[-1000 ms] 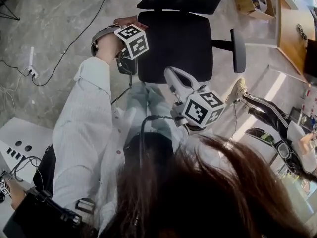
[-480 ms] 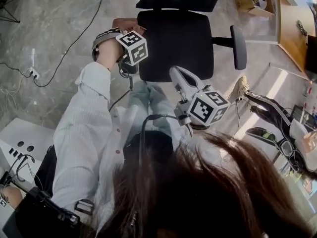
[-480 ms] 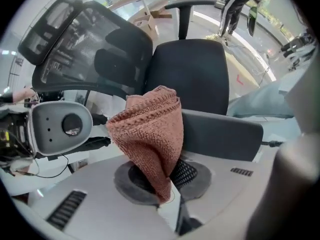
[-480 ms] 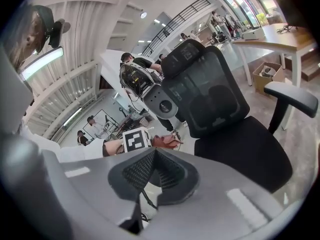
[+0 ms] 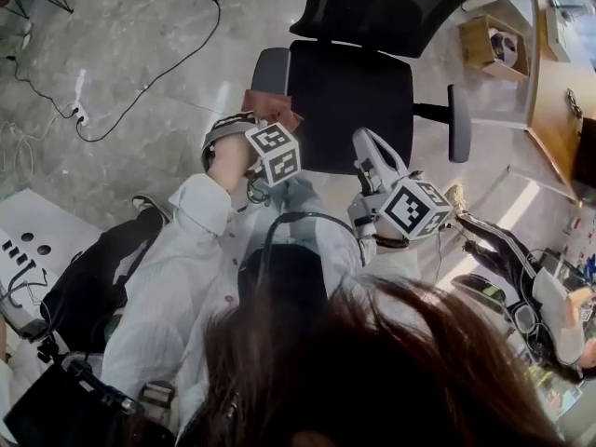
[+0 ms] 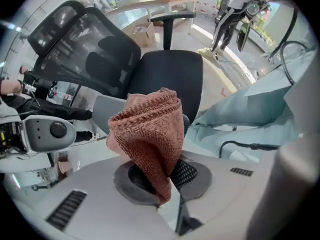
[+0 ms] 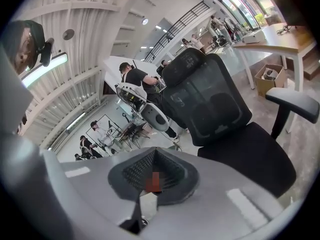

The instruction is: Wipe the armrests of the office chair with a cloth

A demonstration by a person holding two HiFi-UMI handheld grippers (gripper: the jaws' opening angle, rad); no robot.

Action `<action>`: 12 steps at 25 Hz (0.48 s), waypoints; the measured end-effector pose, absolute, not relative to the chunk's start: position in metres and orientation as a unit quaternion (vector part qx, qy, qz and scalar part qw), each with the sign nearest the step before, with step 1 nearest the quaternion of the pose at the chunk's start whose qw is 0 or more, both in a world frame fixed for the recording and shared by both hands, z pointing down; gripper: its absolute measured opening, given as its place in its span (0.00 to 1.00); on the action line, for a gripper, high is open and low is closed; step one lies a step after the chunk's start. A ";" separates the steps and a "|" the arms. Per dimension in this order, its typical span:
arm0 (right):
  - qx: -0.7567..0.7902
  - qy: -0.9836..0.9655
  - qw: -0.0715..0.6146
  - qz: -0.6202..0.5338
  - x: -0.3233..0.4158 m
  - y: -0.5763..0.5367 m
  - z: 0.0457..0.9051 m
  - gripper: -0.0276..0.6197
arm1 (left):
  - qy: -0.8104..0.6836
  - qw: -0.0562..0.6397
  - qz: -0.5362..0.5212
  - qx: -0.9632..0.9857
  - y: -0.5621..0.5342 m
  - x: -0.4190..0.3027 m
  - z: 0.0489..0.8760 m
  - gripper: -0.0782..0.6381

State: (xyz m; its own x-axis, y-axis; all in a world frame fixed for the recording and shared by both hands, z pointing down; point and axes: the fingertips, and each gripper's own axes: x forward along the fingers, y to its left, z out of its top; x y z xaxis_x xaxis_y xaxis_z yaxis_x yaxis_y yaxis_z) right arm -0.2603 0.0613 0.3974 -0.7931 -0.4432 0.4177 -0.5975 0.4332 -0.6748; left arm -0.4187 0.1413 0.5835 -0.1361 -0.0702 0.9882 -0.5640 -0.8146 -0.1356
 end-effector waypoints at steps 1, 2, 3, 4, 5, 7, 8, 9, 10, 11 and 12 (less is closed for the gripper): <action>0.308 -0.843 0.087 0.432 -0.261 0.059 0.395 0.05 | -0.258 0.190 0.700 0.639 0.149 -0.416 0.581 0.17; 0.306 -0.845 0.086 0.431 -0.263 0.056 0.392 0.05 | -0.265 0.207 0.688 0.644 0.155 -0.414 0.579 0.17; 0.303 -0.846 0.085 0.430 -0.265 0.054 0.391 0.05 | -0.270 0.225 0.676 0.648 0.162 -0.410 0.578 0.17; 0.299 -0.848 0.084 0.429 -0.267 0.052 0.389 0.05 | -0.272 0.245 0.663 0.653 0.169 -0.406 0.578 0.17; 0.296 -0.849 0.084 0.430 -0.270 0.052 0.389 0.05 | -0.272 0.267 0.649 0.659 0.178 -0.402 0.580 0.17; 0.285 -0.852 0.088 0.430 -0.277 0.053 0.390 0.05 | -0.278 0.318 0.609 0.671 0.193 -0.392 0.587 0.17; 0.279 -0.854 0.090 0.430 -0.282 0.055 0.390 0.05 | -0.291 0.344 0.580 0.679 0.197 -0.389 0.588 0.17; 0.273 -0.856 0.092 0.429 -0.287 0.055 0.390 0.05 | -0.310 0.367 0.546 0.686 0.196 -0.388 0.586 0.17; 0.266 -0.860 0.092 0.425 -0.292 0.055 0.388 0.05 | -0.335 0.384 0.508 0.694 0.191 -0.389 0.579 0.17; 0.257 -0.866 0.090 0.419 -0.298 0.055 0.383 0.05 | -0.363 0.396 0.468 0.702 0.183 -0.391 0.569 0.17; 0.248 -0.874 0.087 0.408 -0.304 0.055 0.375 0.05 | -0.390 0.402 0.428 0.709 0.173 -0.395 0.555 0.17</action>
